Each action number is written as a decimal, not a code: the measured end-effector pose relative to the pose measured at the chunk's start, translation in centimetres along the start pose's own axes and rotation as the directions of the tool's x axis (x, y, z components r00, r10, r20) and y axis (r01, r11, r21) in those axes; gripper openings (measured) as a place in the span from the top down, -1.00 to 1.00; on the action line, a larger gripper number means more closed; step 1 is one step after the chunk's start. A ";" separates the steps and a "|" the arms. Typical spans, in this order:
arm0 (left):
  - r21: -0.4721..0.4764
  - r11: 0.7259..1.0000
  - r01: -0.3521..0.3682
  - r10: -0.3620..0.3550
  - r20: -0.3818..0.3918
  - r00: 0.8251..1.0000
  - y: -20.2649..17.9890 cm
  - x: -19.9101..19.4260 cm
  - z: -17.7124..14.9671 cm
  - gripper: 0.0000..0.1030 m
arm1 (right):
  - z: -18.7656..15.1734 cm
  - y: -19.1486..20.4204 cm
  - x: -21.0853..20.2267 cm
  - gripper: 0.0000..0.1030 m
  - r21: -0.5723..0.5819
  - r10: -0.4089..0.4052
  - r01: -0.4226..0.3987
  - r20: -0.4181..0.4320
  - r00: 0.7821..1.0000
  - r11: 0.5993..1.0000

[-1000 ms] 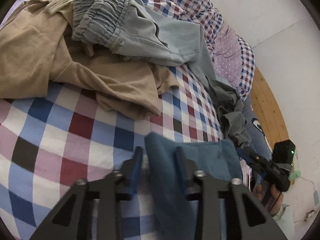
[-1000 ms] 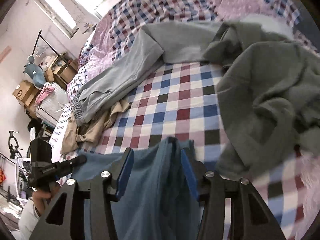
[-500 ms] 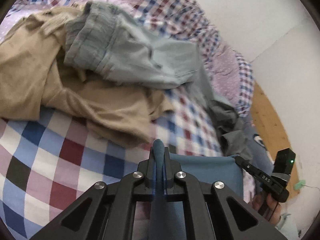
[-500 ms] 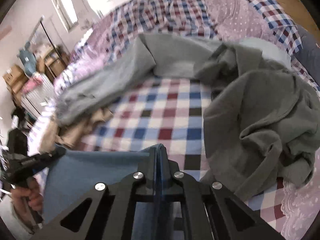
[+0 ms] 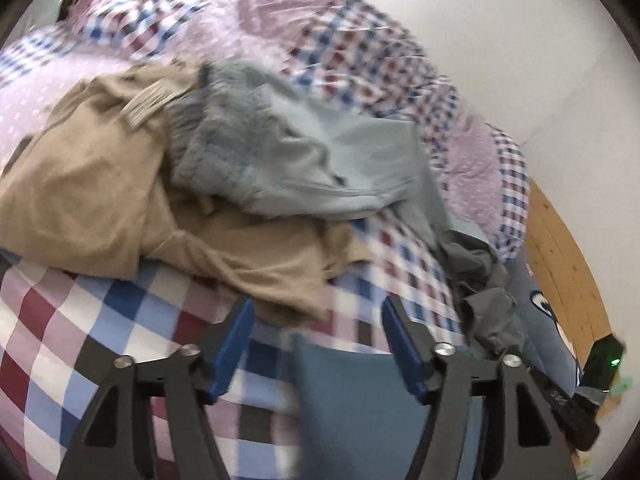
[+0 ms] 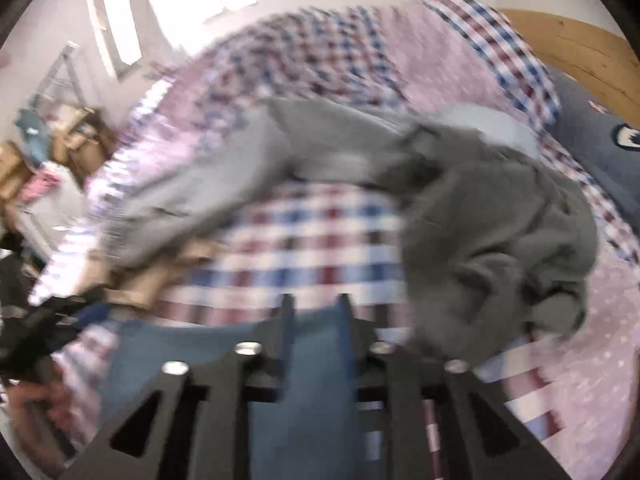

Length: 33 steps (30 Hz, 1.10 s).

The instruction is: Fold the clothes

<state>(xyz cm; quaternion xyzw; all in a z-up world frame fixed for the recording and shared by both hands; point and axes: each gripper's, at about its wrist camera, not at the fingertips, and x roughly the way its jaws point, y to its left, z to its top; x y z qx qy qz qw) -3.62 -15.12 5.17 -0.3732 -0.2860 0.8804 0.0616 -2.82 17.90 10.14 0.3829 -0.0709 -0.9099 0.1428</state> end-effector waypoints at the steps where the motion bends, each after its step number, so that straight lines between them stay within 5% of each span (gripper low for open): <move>1: 0.028 1.000 0.007 -0.007 -0.003 1.000 -0.9 0.0 -0.2 -0.53 | 0.0 1.6 0.1 0.19 -0.021 0.029 -0.029 -0.005 1.000 0.999; 6: 0.141 0.989 0.048 -0.042 -0.047 0.998 -4.6 1.1 -1.5 -0.60 | -1.1 6.2 2.9 0.19 -0.130 0.041 -0.046 -0.048 0.998 0.990; 13: 0.335 0.938 -0.084 0.127 -0.108 0.986 -6.7 4.5 -4.4 -0.60 | -4.1 4.1 9.2 0.19 -0.230 -0.073 0.031 -0.177 0.981 0.973; 18: 0.465 0.871 -0.161 0.246 -0.127 0.961 -8.1 6.8 -6.4 -0.60 | -4.5 2.1 9.5 0.18 -0.172 0.024 -0.056 -0.181 0.983 0.984; 26: 0.491 0.850 -0.189 0.271 -0.101 0.957 -8.2 7.4 -7.1 -0.64 | -4.5 1.0 9.4 0.18 -0.136 0.067 -0.092 -0.178 0.982 0.986; 33: 0.507 0.837 -0.204 0.281 -0.079 0.957 -8.1 7.7 -7.7 -0.69 | -4.4 1.8 8.9 0.17 -0.170 0.027 -0.057 -0.170 0.985 0.984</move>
